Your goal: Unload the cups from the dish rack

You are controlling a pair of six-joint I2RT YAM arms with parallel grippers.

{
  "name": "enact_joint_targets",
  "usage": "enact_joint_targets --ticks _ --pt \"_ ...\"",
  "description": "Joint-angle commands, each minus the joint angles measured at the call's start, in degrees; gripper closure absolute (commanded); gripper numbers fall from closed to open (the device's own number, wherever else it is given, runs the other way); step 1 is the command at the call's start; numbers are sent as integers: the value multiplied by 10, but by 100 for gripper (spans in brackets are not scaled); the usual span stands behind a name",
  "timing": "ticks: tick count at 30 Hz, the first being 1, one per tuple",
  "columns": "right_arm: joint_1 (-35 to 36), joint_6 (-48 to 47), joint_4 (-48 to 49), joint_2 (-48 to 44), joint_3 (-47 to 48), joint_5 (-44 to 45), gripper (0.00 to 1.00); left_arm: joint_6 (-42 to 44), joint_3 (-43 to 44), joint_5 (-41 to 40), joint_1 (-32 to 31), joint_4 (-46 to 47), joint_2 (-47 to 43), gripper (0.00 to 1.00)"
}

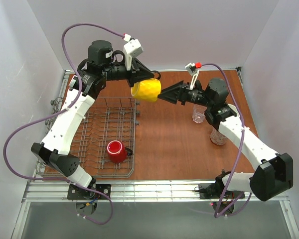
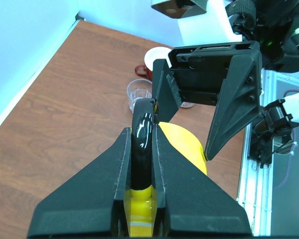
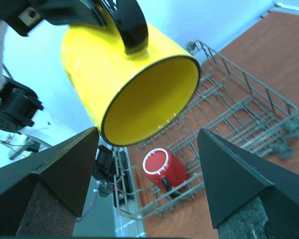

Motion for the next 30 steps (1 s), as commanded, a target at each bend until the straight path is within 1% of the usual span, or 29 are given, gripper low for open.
enact_joint_targets --ticks 1,3,6,9,10,12,13,15,16,18,24,25,28,29,30 --pt "13 62 115 5 26 0 25 -23 31 41 -1 33 -9 100" --pt "22 84 145 18 26 -10 26 -22 31 42 0 33 -8 100" --pt "34 91 157 25 25 -4 30 -21 31 43 0 33 -7 100" --pt "36 100 173 28 26 -1 38 -21 31 45 -1 33 -7 100" --pt "40 102 178 30 28 -2 47 -21 31 47 0 33 -8 100" --pt "43 106 186 29 32 -1 57 -19 25 49 0 33 -9 100" --pt "43 106 187 27 34 0 68 -19 23 49 0 33 -9 100" --pt "43 102 188 23 33 4 78 -16 18 44 0 33 -12 100" --pt "42 100 189 17 32 9 88 -12 12 42 0 32 -14 100" --pt "43 96 188 11 28 11 98 -7 8 40 0 30 -17 100" --pt "42 78 186 -10 7 20 99 6 -19 29 -1 21 -25 100" --pt "41 72 185 -13 4 21 99 10 -26 18 -1 18 -27 87" --pt "39 59 173 -23 -4 23 99 27 -34 -9 0 10 -32 63" --pt "38 44 156 -25 -6 25 99 39 -41 -18 -1 5 -34 50" --pt "36 36 142 -31 -10 31 99 45 -47 -26 0 4 -37 46"
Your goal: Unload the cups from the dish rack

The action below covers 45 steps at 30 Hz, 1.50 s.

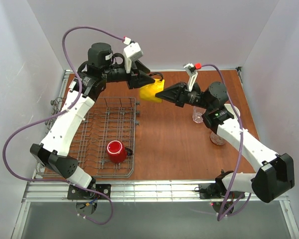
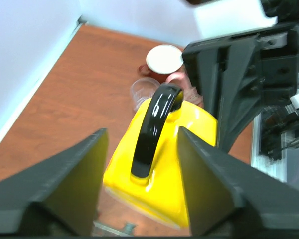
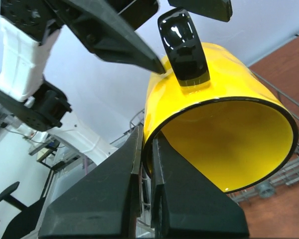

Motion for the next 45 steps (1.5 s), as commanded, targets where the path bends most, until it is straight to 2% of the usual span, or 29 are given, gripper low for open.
enact_joint_targets --ticks 1,2,4,5,8,9,12,13,17,23,24,31,34,38,41,45 --pt "-7 -61 -7 -30 0 39 99 24 -21 -54 -2 -28 -28 43" --pt "-7 -90 -23 -35 -1 44 99 27 -27 -73 -2 -29 -32 38" --pt "-10 -122 -93 -45 1 72 99 40 -43 -90 -2 -29 -41 36" --pt "-11 -159 -125 -49 4 83 99 43 -47 -106 -2 -28 -43 31" --pt "-10 -236 -284 -53 38 156 99 52 -54 -139 -2 -29 -53 27" --pt "-10 -295 -383 -48 49 207 99 60 -54 -170 -2 -30 -56 25" --pt "-10 -384 -506 -19 98 286 99 76 -60 -240 -2 -33 -67 24" --pt "-9 -401 -575 -9 125 302 99 86 -68 -260 -2 -32 -70 24" --pt "4 -450 -680 42 165 368 99 107 -97 -321 -2 -27 -84 24" --pt "38 -507 -716 131 211 495 99 120 -126 -375 -2 -23 -89 24" --pt "40 -514 -724 164 236 534 99 123 -127 -382 -2 -23 -89 24" --pt "41 -597 -755 304 392 644 99 129 -152 -415 -2 -22 -96 24" --pt "26 -637 -767 372 474 661 99 129 -155 -415 -2 -21 -99 24" --pt "-30 -656 -803 451 579 650 99 132 -161 -419 -2 -22 -103 24" --pt "-76 -660 -822 490 629 638 99 136 -166 -423 -2 -22 -107 24" --pt "-130 -659 -827 503 630 612 99 137 -169 -424 -2 -22 -103 24"
